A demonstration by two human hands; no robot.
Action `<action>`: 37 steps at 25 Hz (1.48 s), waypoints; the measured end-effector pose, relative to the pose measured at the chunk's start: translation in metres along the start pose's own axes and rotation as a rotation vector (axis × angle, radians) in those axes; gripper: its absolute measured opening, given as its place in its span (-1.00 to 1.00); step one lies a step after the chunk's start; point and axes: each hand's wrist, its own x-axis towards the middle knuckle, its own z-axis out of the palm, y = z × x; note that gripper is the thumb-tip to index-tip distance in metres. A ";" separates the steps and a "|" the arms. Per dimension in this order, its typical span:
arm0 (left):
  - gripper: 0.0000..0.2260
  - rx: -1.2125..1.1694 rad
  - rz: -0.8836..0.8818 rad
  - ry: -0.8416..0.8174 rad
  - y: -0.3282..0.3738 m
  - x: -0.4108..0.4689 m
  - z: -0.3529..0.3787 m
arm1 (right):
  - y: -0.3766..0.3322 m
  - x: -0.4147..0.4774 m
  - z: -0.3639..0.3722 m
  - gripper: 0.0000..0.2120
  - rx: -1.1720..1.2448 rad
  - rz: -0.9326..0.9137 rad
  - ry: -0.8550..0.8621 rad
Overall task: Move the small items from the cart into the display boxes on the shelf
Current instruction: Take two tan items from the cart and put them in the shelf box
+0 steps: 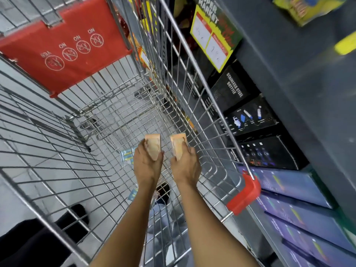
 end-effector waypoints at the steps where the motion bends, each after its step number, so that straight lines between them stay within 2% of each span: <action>1: -0.41 -0.017 0.037 0.029 0.010 0.002 -0.010 | -0.007 -0.002 -0.011 -0.43 0.013 -0.026 0.025; 8: -0.50 -0.125 0.181 0.235 0.127 0.008 -0.091 | -0.068 -0.032 -0.123 -0.50 0.119 -0.285 0.315; 11: -0.53 -0.204 0.287 0.285 0.187 0.002 -0.118 | -0.083 -0.036 -0.178 -0.50 0.161 -0.390 0.478; 14: -0.56 -0.303 0.392 0.291 0.252 -0.010 -0.137 | -0.086 -0.032 -0.245 -0.51 0.205 -0.410 0.665; 19: -0.49 -0.370 0.634 0.120 0.343 -0.057 -0.117 | -0.023 -0.040 -0.338 -0.57 0.235 -0.333 0.893; 23: -0.54 -0.369 0.761 -0.147 0.391 -0.127 -0.061 | 0.072 -0.069 -0.383 -0.58 0.234 -0.128 1.044; 25: -0.59 -0.366 0.869 -0.269 0.404 -0.161 -0.033 | 0.115 -0.087 -0.395 -0.56 0.194 -0.012 1.061; 28: -0.56 -0.236 1.026 -0.428 0.417 -0.206 0.006 | 0.170 -0.111 -0.402 -0.59 0.147 0.210 1.074; 32: -0.59 -0.043 1.005 -0.481 0.426 -0.234 0.035 | 0.204 -0.128 -0.383 -0.61 0.139 0.255 1.029; 35: -0.63 -0.021 0.969 -0.515 0.430 -0.239 0.042 | 0.208 -0.135 -0.377 -0.64 0.172 0.261 1.019; 37: -0.68 -0.017 1.022 -0.531 0.429 -0.235 0.044 | 0.209 -0.133 -0.379 -0.63 0.161 0.246 1.033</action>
